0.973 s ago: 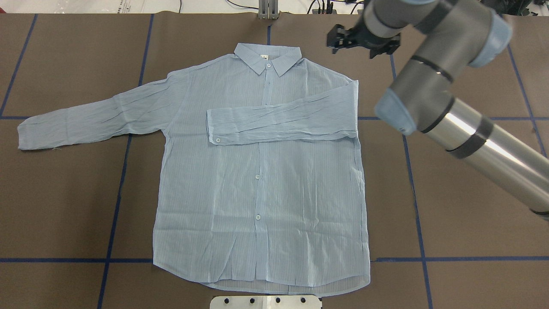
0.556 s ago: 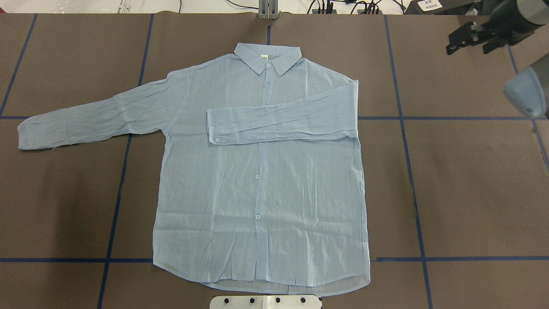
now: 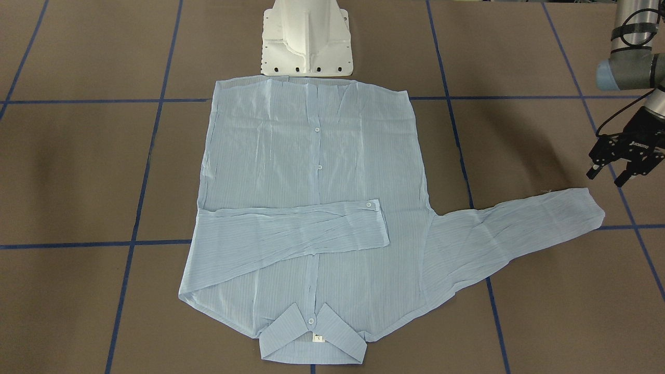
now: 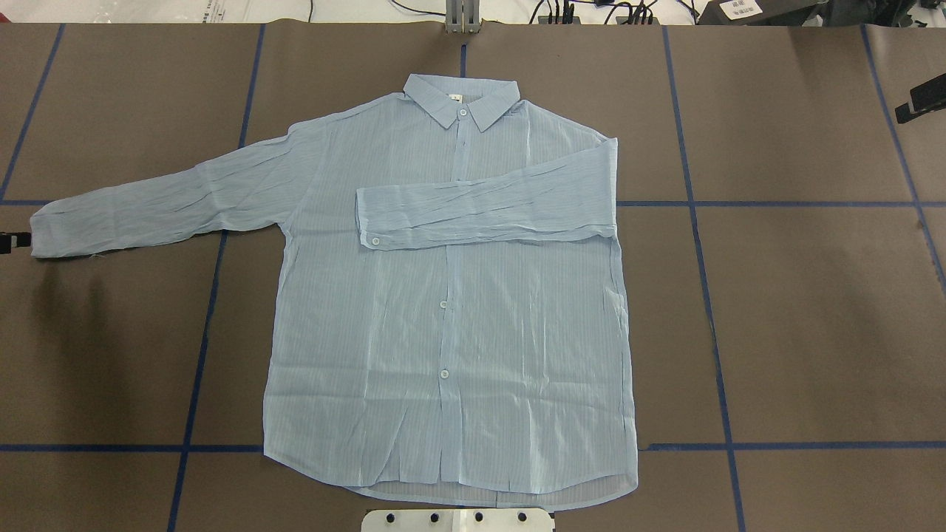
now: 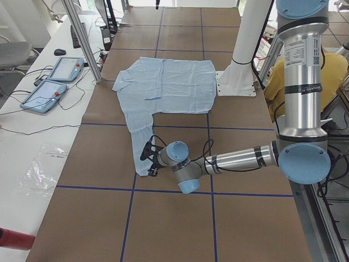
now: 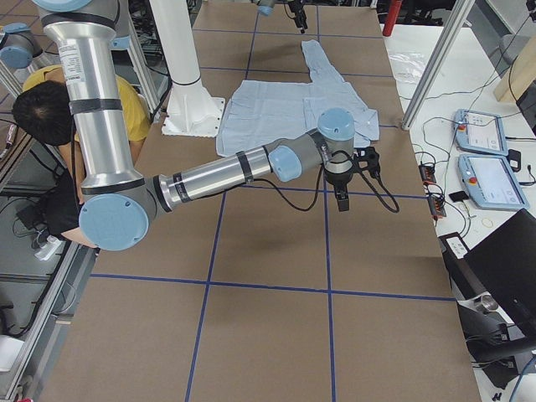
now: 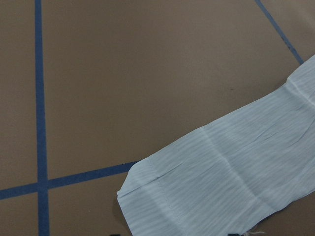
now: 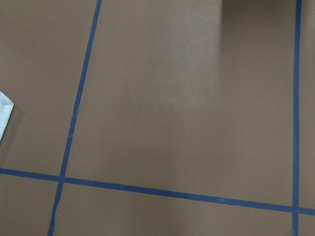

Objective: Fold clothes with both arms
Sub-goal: 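Lower the left gripper and grasp the cuff of the other sleeve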

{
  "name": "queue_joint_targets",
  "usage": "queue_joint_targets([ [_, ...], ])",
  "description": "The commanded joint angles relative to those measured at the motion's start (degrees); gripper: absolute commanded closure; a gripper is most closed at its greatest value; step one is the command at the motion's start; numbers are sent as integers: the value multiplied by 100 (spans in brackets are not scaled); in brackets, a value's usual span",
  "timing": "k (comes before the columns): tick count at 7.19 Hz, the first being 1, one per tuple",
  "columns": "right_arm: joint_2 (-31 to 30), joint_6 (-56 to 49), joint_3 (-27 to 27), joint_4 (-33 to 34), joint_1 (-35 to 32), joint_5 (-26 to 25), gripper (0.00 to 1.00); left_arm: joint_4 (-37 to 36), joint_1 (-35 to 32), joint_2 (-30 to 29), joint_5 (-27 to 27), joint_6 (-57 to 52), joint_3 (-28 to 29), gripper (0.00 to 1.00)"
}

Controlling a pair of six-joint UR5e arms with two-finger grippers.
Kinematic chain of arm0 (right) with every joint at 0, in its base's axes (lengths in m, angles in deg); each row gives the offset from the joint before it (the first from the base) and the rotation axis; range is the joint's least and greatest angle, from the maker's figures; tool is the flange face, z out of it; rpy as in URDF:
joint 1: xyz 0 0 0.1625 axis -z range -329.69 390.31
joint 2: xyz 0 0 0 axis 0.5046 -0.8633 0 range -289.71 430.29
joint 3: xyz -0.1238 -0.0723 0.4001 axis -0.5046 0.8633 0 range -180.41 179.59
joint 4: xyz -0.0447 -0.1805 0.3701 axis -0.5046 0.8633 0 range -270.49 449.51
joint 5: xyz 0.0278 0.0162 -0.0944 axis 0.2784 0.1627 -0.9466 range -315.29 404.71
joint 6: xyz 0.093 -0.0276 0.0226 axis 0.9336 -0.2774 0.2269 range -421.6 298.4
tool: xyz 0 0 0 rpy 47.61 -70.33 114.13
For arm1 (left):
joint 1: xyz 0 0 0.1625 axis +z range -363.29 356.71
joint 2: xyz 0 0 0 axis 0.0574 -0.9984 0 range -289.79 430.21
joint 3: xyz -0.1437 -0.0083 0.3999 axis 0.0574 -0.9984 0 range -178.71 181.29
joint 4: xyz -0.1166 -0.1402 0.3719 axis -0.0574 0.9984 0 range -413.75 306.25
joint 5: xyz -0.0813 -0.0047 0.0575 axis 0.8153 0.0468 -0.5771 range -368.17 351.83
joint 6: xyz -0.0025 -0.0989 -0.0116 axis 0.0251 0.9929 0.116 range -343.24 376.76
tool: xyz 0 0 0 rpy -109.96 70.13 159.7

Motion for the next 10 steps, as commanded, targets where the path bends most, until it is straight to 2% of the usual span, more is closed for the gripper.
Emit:
queue_joint_targets([
  [1, -90, -35, -50, 0, -25, 6, 0, 56, 309, -32, -330, 47, 180, 22],
  [10, -204, -35, -94, -9, -16, -38, 0, 56, 574, -226, -437, 20, 488, 30],
])
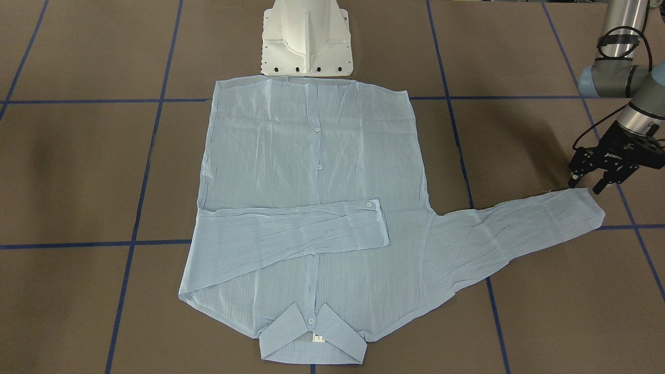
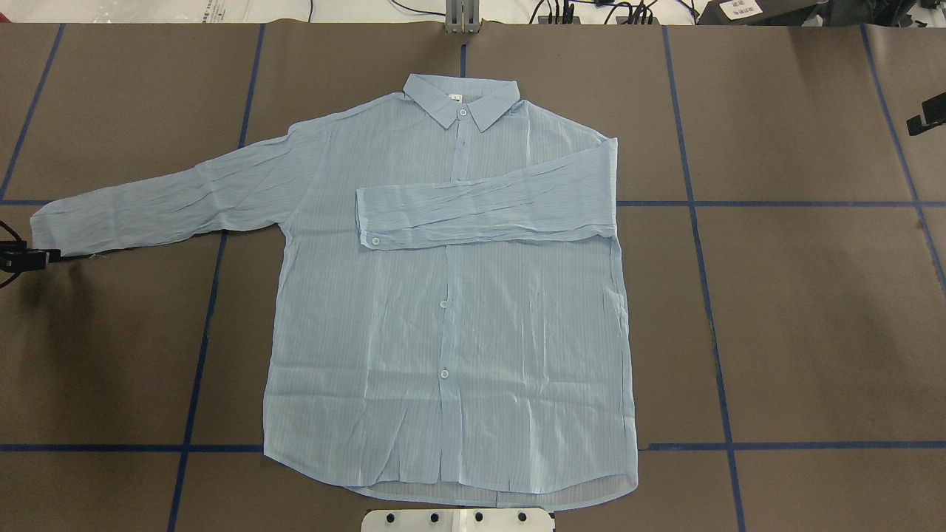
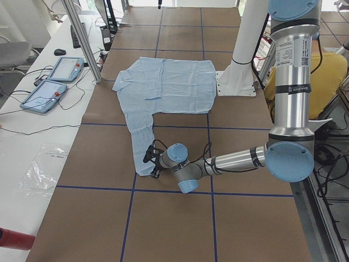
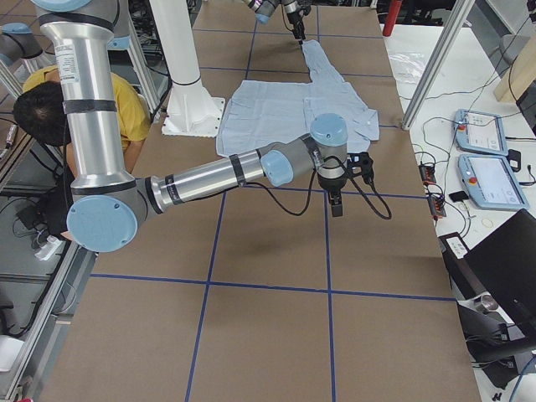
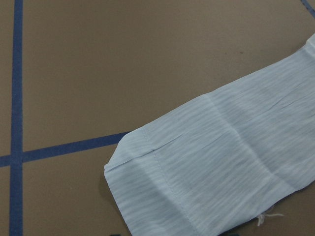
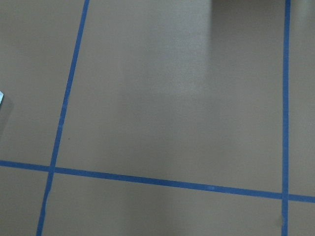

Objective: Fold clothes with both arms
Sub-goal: 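Lower the left gripper and grasp the cuff of the other sleeve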

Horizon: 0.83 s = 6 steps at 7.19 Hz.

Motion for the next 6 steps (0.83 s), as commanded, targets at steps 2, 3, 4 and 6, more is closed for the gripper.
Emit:
queue_joint_targets([
  [2, -11, 2, 1, 0, 0, -7, 0, 0, 73, -16, -9, -28, 41, 36],
  [3, -11, 2, 1, 0, 0, -7, 0, 0, 73, -16, -9, -37, 50, 50],
  [4, -3, 2, -7, 0, 0, -7, 0, -9, 73, -16, 0, -28, 59, 76],
  [6, -3, 11, -7, 0, 0, -7, 0, 9, 73, 1, 52, -46, 15, 100],
])
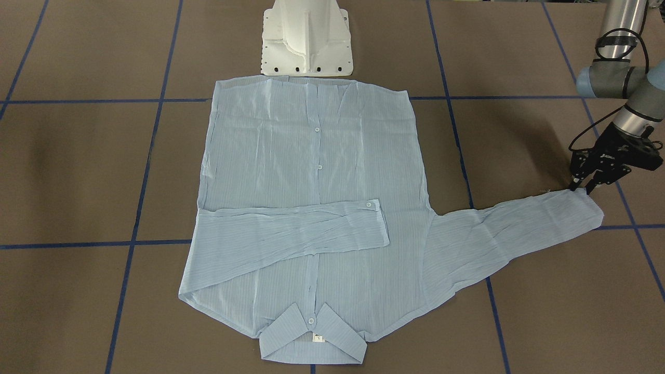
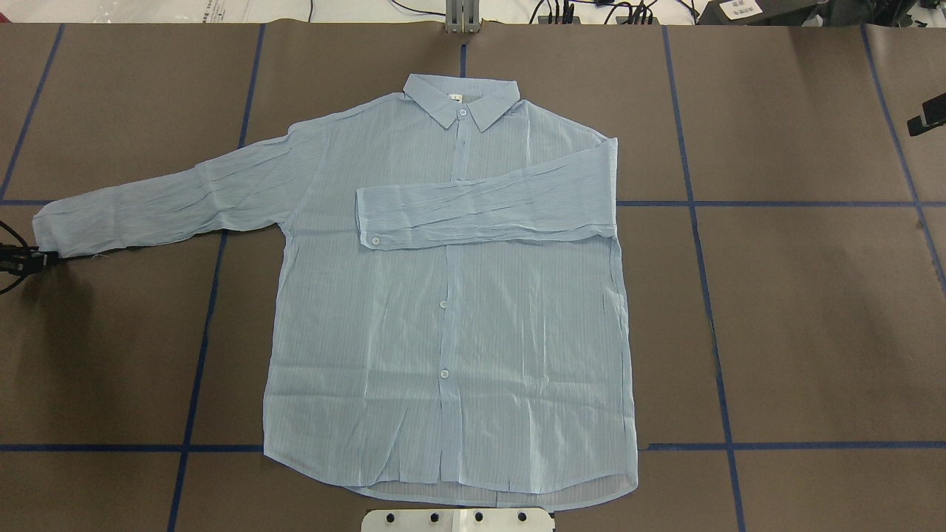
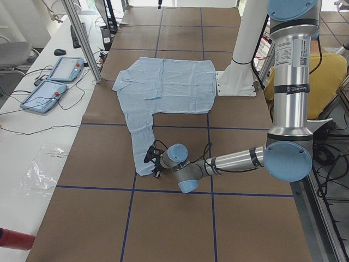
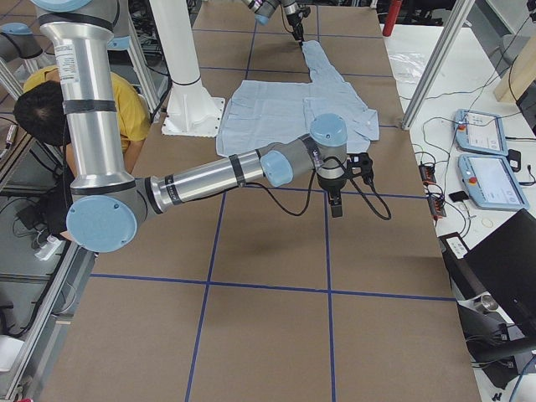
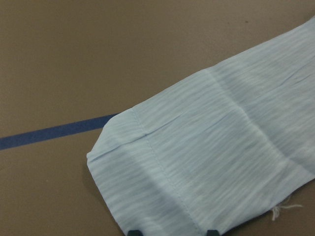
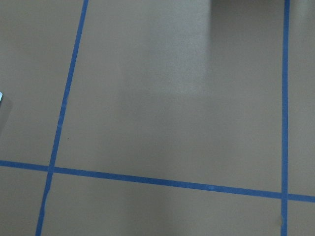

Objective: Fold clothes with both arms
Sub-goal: 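Lower the left gripper and grasp the cuff of the other sleeve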

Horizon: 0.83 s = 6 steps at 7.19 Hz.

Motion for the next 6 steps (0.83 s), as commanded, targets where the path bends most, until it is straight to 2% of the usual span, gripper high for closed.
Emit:
queue_joint_targets([
  [1, 5, 7, -1, 0, 0, 0, 0, 9, -7, 1, 80, -14, -98, 100],
  [3, 5, 33, -1, 0, 0, 0, 0, 26, -138, -8, 545, -23, -666, 100],
  [5, 5, 51, -1, 0, 0, 9, 0, -26, -323, -113, 547, 116, -1607, 100],
  [6, 5, 68, -1, 0, 0, 9, 0, -140, -306, -523, 599, 866, -1784, 100],
])
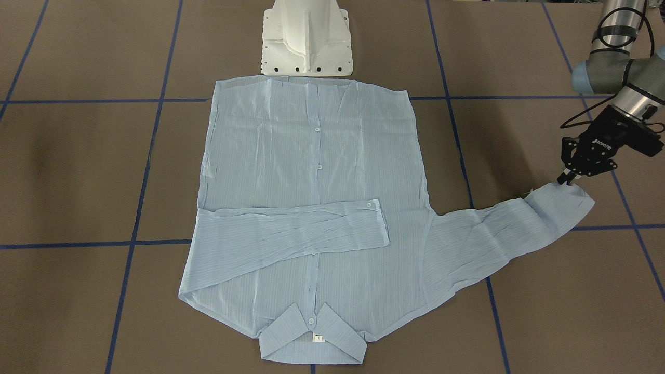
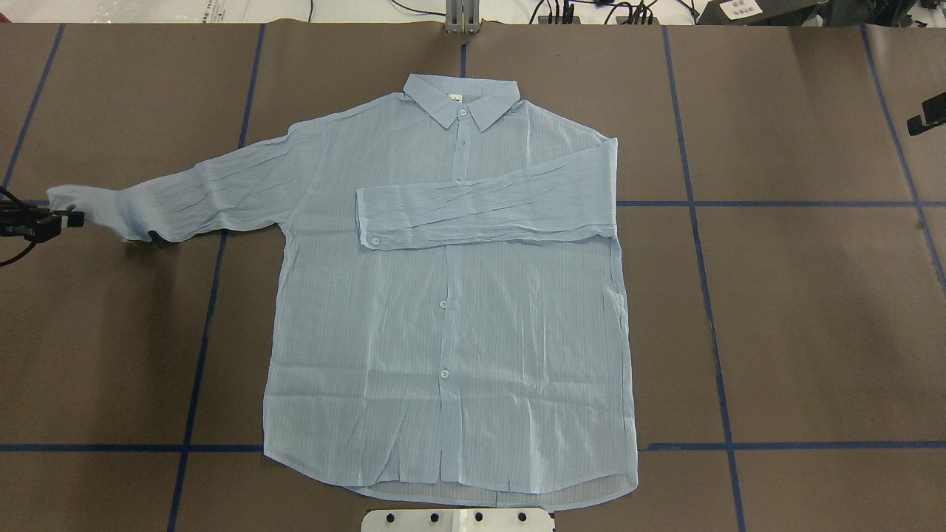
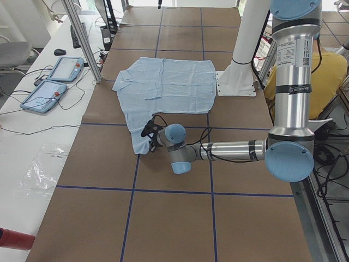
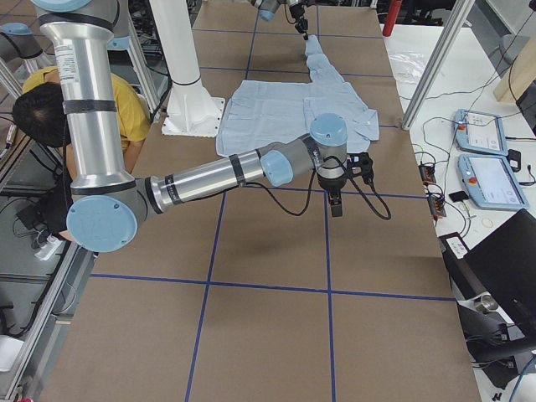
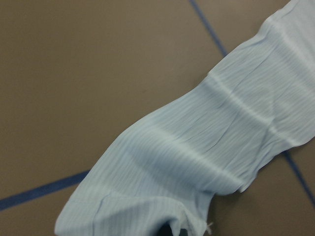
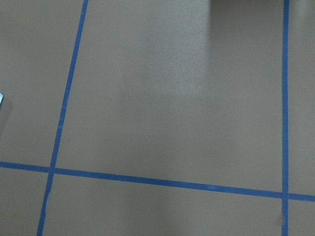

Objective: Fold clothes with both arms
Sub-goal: 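Lift the sleeve with the left gripper and lay it across the shirt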

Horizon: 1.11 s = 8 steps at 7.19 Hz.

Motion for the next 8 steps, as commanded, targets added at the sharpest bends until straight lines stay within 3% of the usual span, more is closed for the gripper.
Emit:
queue_joint_targets([
  [1, 9, 18, 0, 0, 0, 3, 0, -408, -6, -1025, 49, 1571, -359, 100],
  [3, 9, 27, 9, 0, 0, 3, 0, -1330, 587, -2457, -47, 2648, -333, 100],
  [5, 17, 27, 18, 0, 0, -6, 0, -2461, 1571, -3732, -957, 3362, -280, 100],
  [7, 26, 27, 44, 9, 0, -6, 0, -2758, 2320, -4238, -1846, 3418, -106, 100],
  [8, 18, 36, 36, 9, 0, -6, 0, -2767, 2698, -4614, -2250, 3409, 313, 100],
])
